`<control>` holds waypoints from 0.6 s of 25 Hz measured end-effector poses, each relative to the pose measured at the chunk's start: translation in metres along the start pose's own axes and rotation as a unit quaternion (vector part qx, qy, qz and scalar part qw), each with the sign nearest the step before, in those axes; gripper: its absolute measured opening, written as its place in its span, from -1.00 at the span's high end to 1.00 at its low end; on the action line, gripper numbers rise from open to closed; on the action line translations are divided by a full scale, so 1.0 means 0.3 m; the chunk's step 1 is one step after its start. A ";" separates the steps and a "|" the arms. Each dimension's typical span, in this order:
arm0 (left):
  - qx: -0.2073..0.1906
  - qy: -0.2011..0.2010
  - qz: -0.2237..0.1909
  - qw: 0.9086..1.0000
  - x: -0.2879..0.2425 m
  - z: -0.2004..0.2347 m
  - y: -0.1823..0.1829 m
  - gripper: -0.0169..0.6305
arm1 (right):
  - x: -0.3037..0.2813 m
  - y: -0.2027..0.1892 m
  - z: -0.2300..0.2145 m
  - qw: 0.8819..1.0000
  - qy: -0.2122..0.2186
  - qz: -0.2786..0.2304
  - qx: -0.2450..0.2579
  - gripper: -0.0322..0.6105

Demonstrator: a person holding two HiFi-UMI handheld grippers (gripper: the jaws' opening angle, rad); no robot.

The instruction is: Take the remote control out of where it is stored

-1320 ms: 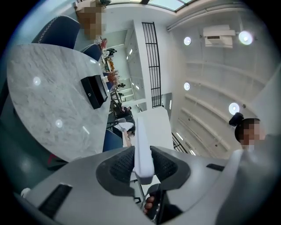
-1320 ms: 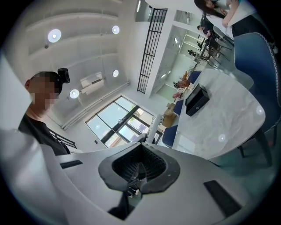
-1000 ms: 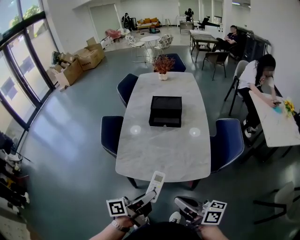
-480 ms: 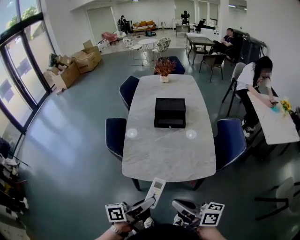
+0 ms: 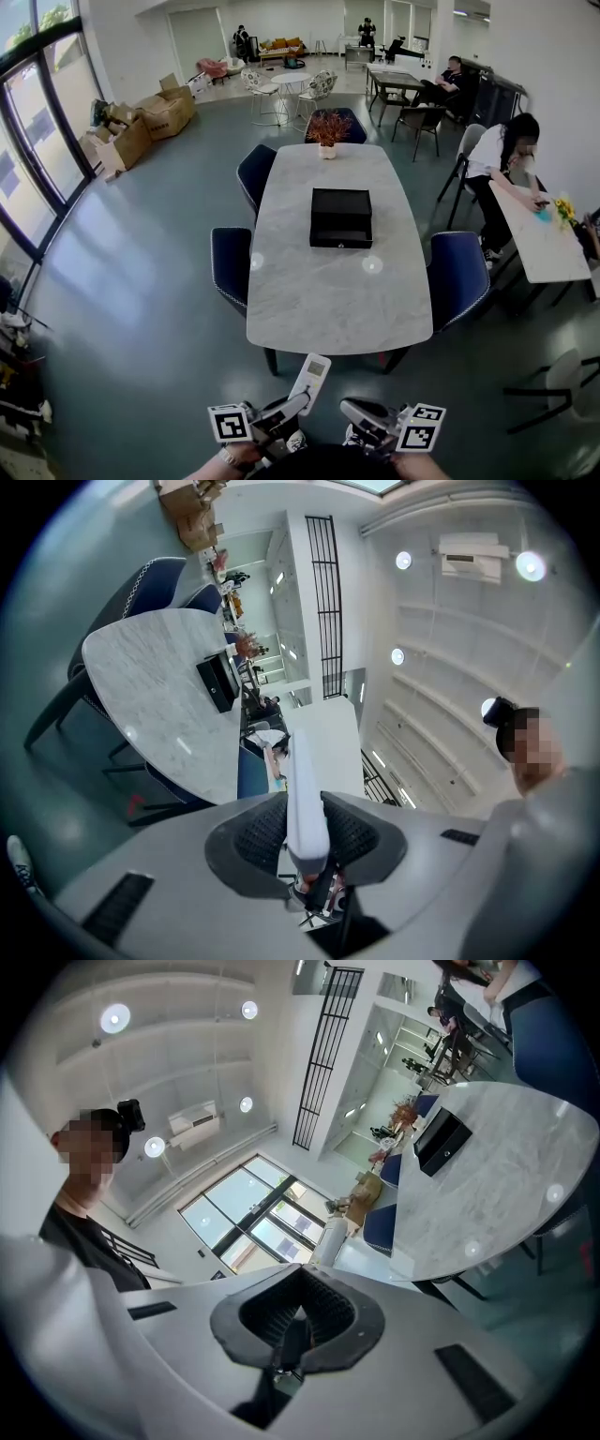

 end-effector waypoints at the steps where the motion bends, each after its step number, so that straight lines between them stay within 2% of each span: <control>1: 0.002 0.002 0.000 1.000 0.008 0.001 -0.002 0.60 | -0.005 -0.005 0.006 1.000 0.000 0.002 0.001 0.87; 7: 0.018 0.000 -0.016 1.000 0.041 0.012 0.017 0.60 | -0.035 -0.021 0.022 1.000 0.005 0.010 0.006 0.87; 15: 0.005 0.002 -0.020 1.000 0.046 0.003 0.019 0.60 | -0.038 -0.033 0.033 1.000 0.008 0.013 0.009 0.87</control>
Point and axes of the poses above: the fingertips, and each gripper's own axes: x backward along the fingers, z to its left, y out of its top, the point moved 2 cm from there along x, backward along the fingers, and after that the axes turned 10 degrees about y, right-handed, at the moved point
